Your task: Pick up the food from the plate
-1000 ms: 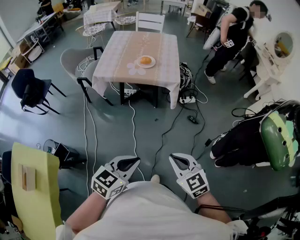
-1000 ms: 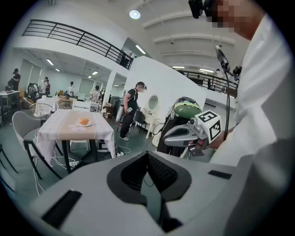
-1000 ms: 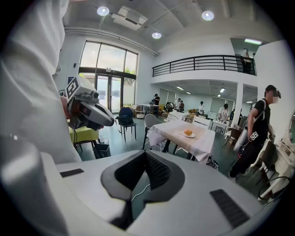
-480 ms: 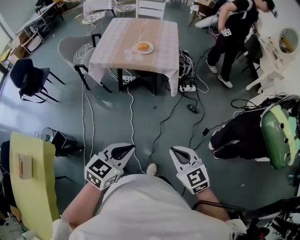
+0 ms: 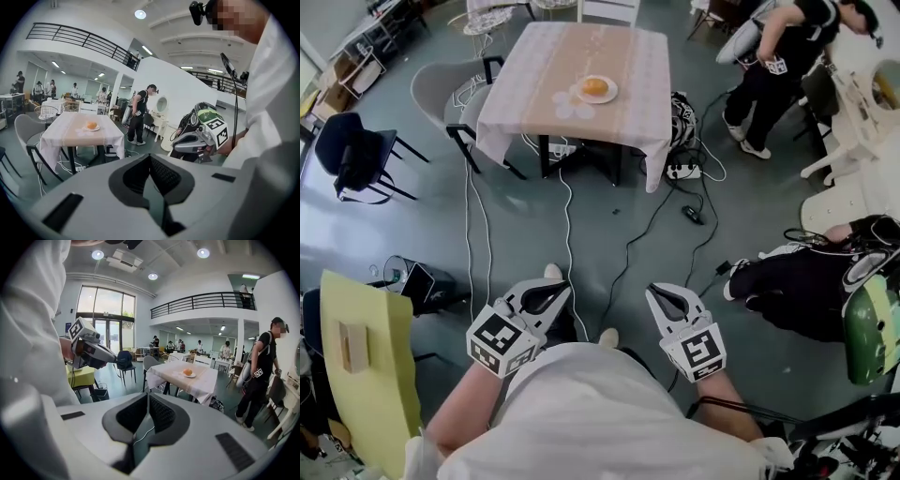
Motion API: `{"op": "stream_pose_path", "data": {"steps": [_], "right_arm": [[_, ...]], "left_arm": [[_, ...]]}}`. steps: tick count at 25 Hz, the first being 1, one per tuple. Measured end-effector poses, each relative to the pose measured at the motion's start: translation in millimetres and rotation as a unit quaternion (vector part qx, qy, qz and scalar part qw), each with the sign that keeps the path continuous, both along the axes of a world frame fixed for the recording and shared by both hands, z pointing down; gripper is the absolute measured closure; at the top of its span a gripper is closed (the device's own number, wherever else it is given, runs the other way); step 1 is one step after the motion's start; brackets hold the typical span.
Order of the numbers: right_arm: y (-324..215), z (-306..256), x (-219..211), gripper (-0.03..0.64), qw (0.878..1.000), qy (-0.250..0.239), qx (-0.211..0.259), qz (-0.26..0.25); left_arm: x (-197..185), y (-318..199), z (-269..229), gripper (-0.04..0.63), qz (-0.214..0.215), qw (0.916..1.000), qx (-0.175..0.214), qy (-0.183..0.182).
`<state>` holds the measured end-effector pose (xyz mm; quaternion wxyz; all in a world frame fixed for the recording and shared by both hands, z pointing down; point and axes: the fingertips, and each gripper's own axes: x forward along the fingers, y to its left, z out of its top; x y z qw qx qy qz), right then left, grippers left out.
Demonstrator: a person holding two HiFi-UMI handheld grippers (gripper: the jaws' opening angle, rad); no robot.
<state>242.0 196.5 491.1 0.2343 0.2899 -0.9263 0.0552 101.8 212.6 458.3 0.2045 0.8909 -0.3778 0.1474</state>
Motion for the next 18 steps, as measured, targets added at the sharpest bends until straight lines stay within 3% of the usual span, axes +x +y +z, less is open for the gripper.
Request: {"op": "stream_pose_path", "data": {"steps": [6, 9, 12, 18], "right_arm": [[-86.3, -11.4, -59.4, 0.6, 0.999, 0.023, 0.012, 0.039], [-130.8, -14.2, -95.5, 0.517, 0.998, 0.035, 0.02, 0.045], [-167.9, -12.8, -130.6, 0.491, 0.998, 0.044, 0.022, 0.049], [-222.3, 0.6, -170.4, 0.459, 0.996, 0.087, 0.019, 0.006]], "left_arm": [[-50.0, -90.5, -13.8, 0.584, 0.055, 0.998, 0.03, 0.001], [-84.3, -122.0, -22.3, 0.582, 0.078, 0.9961, 0.041, 0.0], [-124.6, -145.8, -19.8, 0.54, 0.095, 0.9946, 0.042, -0.01], [-177.9, -195.9, -15.8, 0.484, 0.06, 0.9976, 0.033, 0.008]]}}
